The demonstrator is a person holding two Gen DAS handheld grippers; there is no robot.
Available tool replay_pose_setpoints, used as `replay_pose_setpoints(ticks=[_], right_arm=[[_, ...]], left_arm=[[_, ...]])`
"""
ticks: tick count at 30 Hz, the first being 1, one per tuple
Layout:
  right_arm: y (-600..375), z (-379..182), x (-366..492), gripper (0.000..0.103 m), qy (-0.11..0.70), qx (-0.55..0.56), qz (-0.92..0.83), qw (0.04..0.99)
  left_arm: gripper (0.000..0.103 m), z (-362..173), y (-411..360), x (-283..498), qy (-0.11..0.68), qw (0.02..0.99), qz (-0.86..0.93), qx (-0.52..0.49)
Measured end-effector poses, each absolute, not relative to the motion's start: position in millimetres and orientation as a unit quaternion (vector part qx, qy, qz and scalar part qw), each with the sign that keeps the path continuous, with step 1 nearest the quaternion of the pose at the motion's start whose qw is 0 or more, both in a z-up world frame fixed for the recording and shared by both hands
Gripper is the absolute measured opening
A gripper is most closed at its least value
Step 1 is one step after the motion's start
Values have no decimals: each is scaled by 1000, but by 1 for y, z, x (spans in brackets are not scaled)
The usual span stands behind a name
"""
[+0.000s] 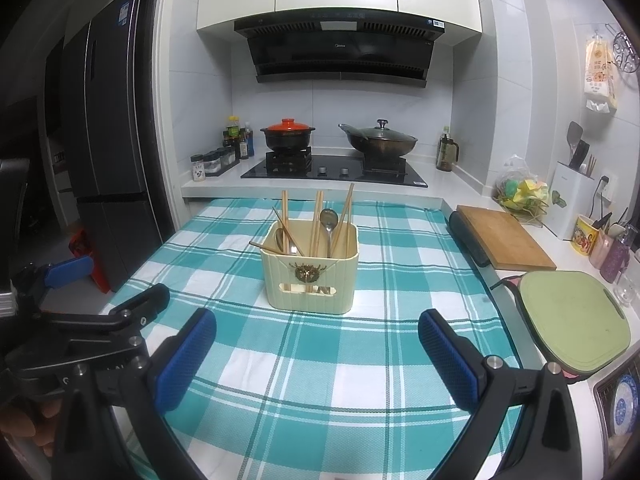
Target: Organize utensils
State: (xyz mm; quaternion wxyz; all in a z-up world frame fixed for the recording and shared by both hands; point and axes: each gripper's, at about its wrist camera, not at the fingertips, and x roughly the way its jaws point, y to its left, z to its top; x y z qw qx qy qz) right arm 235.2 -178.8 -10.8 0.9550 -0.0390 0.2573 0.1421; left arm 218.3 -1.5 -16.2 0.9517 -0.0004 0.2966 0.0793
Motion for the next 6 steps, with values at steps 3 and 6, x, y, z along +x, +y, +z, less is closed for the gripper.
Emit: replay_pose_setpoints(ticks=[3,6], right_arm=[[-180,-10,235,103,257,-38,141,955],[-184,-9,236,103,258,-37,140,955]], left_arm=[[103,-17,-3,216,295,952,76,-4],[103,-16,-3,215,293,953,78,-2]])
